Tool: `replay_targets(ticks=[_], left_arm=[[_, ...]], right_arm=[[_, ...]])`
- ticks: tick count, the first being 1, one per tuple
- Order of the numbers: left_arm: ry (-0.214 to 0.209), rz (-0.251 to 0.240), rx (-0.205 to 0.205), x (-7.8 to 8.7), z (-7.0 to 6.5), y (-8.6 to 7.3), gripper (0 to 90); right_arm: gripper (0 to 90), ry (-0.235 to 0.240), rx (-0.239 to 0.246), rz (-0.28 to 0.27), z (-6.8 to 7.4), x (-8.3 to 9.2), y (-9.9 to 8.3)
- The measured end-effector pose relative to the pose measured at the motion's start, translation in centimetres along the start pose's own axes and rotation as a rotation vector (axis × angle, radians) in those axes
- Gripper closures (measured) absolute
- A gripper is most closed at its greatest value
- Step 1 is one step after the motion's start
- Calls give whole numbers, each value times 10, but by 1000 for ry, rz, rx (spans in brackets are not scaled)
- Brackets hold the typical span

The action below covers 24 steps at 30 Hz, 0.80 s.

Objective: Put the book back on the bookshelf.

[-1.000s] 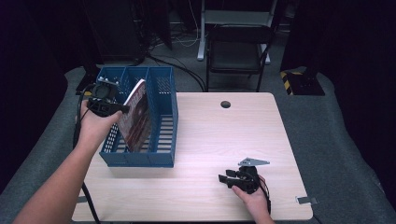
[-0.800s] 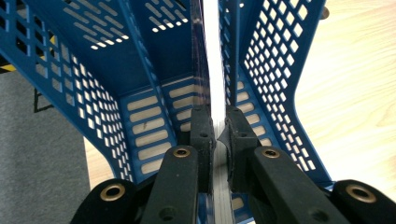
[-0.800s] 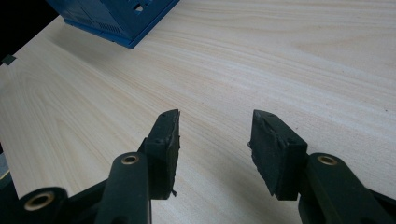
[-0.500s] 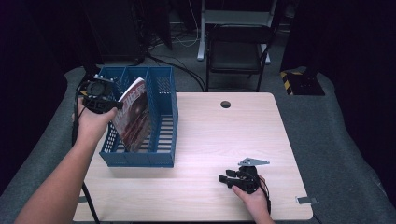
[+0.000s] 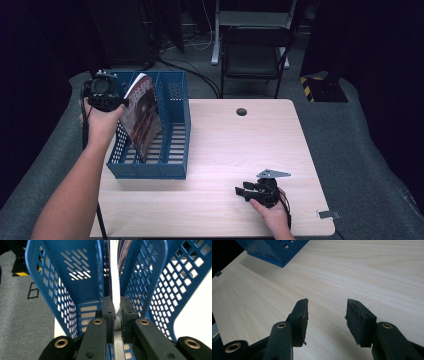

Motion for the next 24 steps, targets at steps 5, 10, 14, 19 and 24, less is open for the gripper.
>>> replay_targets(ticks=[5, 10, 14, 19, 24], left_arm=[[19, -13, 19, -5, 2, 2, 846], [24, -14, 23, -9, 1, 2, 846], [33, -27, 33, -14, 1, -1, 846], [27, -40, 37, -18, 2, -5, 844], [3, -33, 51, -18, 5, -8, 743]], right_arm=[[521, -2, -7, -1, 0, 1, 0], [521, 0, -7, -2, 0, 1, 0], [521, 2, -5, -3, 1, 2, 0], [521, 0, -5, -3, 0, 2, 0], [520, 2, 2, -4, 0, 1, 1]])
Point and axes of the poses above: each handheld gripper's, and its own axes: x roughly backward along the jaws, y roughly out of its top, z roughly to its left, the point moved 3 cm from there along -x, roughly forward along the jaws, and after that the axes turned 11 degrees about -z, right-handed, at the moved point
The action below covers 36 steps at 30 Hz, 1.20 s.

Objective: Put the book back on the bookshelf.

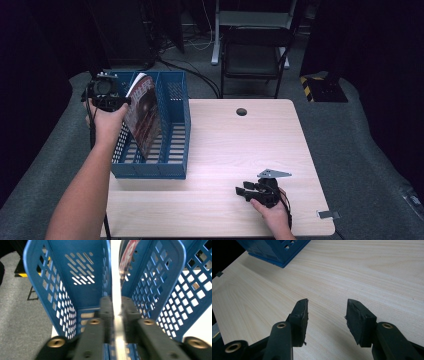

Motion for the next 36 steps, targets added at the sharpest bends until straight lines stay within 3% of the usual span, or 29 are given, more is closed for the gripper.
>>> replay_targets(ticks=[7, 14, 24, 29, 36], left_arm=[[-33, 22, 10, -1, 2, -8, 599], [-63, 1, 12, 4, 4, -9, 496], [-86, -19, -9, 13, 2, -9, 461], [-117, -25, -19, 19, -1, -8, 461], [-125, -24, -53, 26, -4, -7, 462]], right_arm=[[518, -4, -8, 7, 1, -1, -1], [516, -6, -5, 14, 0, -3, -1], [501, -7, 8, 11, 0, -4, -2], [499, -11, 3, 17, -2, -6, -2], [494, -10, -7, 22, -2, -6, -2]])
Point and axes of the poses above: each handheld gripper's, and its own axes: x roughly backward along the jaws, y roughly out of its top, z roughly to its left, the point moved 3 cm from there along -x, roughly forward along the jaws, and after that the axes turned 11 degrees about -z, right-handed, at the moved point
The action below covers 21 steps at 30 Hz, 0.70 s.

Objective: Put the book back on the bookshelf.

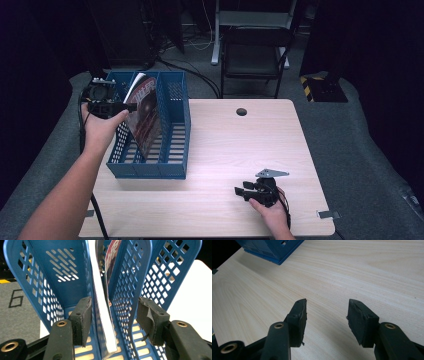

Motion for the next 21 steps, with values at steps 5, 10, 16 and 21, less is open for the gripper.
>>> replay_targets(ticks=[5, 10, 16, 21], left_arm=[[2, -10, -6, 13, 1, 2, 461], [-25, -33, -19, 35, -2, 7, 461], [-92, -54, -51, 61, -13, 10, 461], [-162, -58, -99, 75, -26, 6, 461]], right_arm=[[494, 0, 11, -4, 0, -1, 1], [491, 3, 20, -1, 4, -1, 2], [488, -1, 20, 4, 4, -3, 2], [486, -2, 16, 1, 5, -3, 3]])
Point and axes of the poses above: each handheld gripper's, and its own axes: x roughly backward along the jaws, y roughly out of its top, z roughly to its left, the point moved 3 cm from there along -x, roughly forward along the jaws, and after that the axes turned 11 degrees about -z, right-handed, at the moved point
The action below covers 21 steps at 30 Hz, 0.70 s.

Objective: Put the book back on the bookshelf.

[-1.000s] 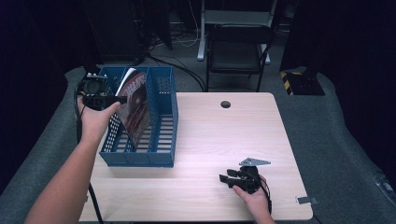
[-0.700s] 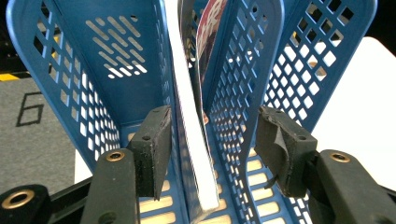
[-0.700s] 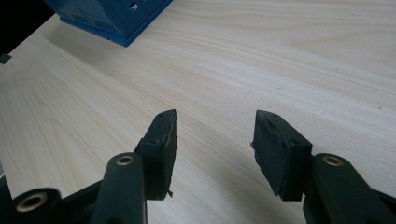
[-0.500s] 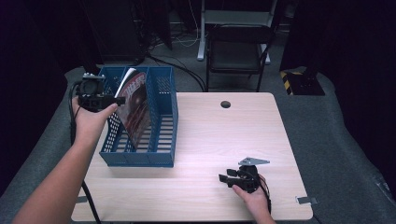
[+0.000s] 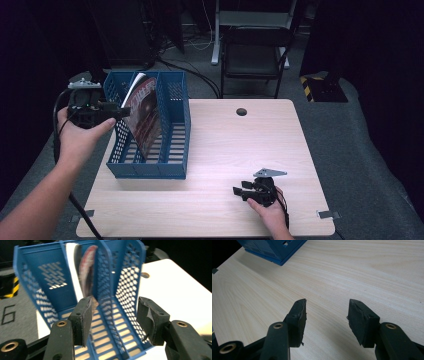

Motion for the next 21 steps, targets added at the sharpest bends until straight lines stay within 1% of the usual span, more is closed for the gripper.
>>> replay_targets(ticks=[1, 3, 6, 10, 13, 15, 18, 21], left_arm=[[-13, 0, 1, 1, -4, -1, 461], [-31, 0, -16, 3, -11, -3, 461], [-65, -10, -19, 3, -21, -7, 460], [-106, -2, -41, -2, -35, -17, 460], [-143, 7, -47, -7, -46, -26, 460], [-159, 15, -63, -11, -54, -33, 460], [-175, 37, -107, -15, -67, -44, 460], [-209, 58, -120, -19, -79, -54, 460]], right_arm=[[486, -2, -3, 2, 0, 0, 0], [486, -4, -4, 3, 0, 0, 0], [484, -3, 1, 3, 0, 0, 0], [481, -4, 1, 2, 0, 0, 0], [479, -3, -3, 2, 0, 0, 0], [478, 0, 0, 1, 0, 0, 0], [478, 2, 8, -4, -1, 1, 1], [478, 1, 9, -2, -1, 1, 1]])
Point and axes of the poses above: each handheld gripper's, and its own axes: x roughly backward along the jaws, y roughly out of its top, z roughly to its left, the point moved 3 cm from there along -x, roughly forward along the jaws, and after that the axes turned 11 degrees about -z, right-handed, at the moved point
